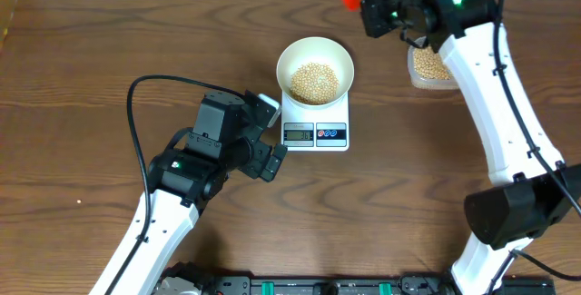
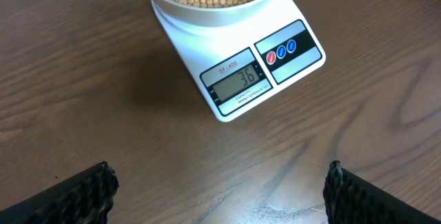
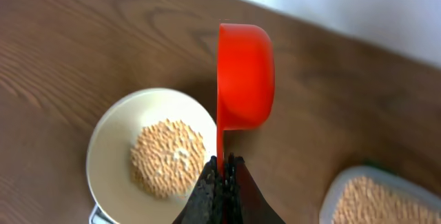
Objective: Scoop item into bowl and weigh 50g on scale
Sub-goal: 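Move the empty scoop with the right gripper back to the container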
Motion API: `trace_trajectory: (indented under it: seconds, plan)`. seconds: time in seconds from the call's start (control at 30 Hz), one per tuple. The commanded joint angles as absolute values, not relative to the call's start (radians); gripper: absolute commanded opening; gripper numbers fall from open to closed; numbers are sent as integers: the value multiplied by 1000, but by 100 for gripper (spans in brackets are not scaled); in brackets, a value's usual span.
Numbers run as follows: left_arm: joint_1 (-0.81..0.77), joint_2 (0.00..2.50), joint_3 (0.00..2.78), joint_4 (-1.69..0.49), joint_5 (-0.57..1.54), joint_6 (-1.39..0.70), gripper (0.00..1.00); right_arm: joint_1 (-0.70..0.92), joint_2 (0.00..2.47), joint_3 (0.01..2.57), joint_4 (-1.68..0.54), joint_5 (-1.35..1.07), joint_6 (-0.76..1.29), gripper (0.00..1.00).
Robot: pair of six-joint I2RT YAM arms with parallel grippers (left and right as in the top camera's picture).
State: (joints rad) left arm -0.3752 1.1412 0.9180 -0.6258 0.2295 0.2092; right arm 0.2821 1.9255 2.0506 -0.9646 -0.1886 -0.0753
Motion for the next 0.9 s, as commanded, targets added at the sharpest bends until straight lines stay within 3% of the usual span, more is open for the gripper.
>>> trace_trajectory:
  seconds: [0.0,0.47,0.87]
  plan:
    - [-376,1145,912,-628,216,205,98,232,1909,2067,-998,-202,-23,1]
    - [-376,1145,912,-628,216,205,98,1,1910,2065,-1229,-152,-23,1]
    - [-376,1145,912,-628,216,205,98,-25,1916,1929,-1304,1,-4,1]
